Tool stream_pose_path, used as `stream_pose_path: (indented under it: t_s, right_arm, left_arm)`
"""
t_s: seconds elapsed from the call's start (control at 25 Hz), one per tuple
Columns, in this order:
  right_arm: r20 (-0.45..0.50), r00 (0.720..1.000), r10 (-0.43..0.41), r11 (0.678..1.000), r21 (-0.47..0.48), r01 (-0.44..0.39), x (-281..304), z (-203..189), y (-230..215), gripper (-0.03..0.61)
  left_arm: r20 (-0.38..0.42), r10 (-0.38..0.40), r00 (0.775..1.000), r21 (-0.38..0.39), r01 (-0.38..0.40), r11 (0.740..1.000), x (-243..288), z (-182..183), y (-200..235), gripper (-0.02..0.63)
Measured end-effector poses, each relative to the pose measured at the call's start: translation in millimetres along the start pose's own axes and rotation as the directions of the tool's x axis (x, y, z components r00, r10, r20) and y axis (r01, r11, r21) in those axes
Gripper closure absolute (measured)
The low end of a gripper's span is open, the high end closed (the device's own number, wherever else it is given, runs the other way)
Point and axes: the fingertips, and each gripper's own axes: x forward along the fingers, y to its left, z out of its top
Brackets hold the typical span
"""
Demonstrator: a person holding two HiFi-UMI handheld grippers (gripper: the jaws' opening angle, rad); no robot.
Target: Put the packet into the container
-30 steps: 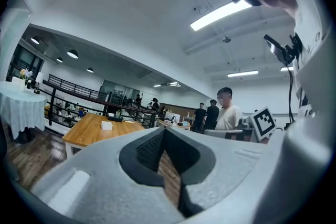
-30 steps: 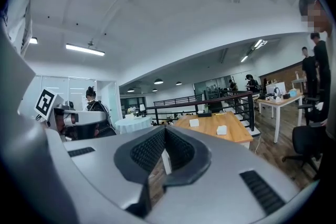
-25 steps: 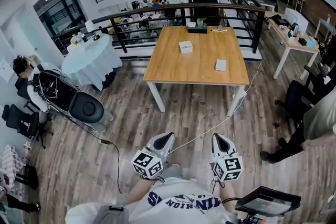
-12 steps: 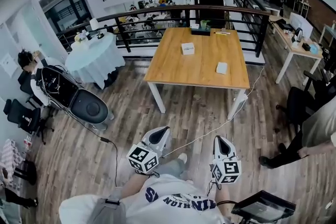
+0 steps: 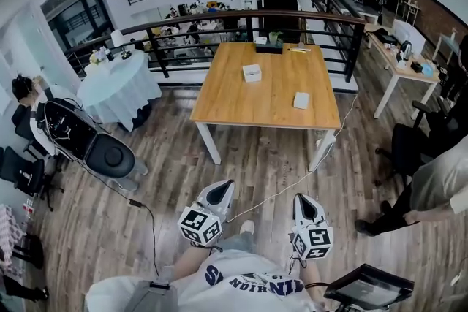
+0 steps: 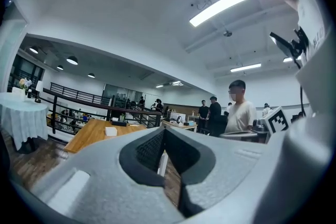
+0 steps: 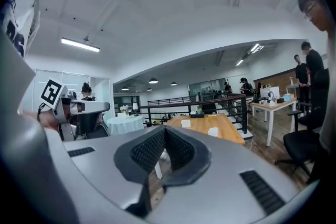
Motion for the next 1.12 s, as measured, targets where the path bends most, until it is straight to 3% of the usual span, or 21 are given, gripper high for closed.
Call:
stream_pose_path:
  t_s: [0.4,0.76,1.12]
  right_arm:
    - [-0.064,0.998,-0.01,0.998,-0.064,0.006,77,14,-2,0.571]
    - [-0.067,0.998,0.016,0.997,-0.077,-0.022,143,31,1,0.571]
    - [-0.081,0.997,-0.014,0.998,-0.061,0.01,194,42,-13,0.571]
  left_arm:
    - [-0.005,0.025,1.0,-0.027,-0.025,0.999,44,0,73,0.62]
    - [0.001,0.02,1.0,-0.021,-0.02,1.0,91,4,133,0.62]
    - [-0.011,-0.024,1.0,-0.037,0.024,0.999,131,11,165,0.62]
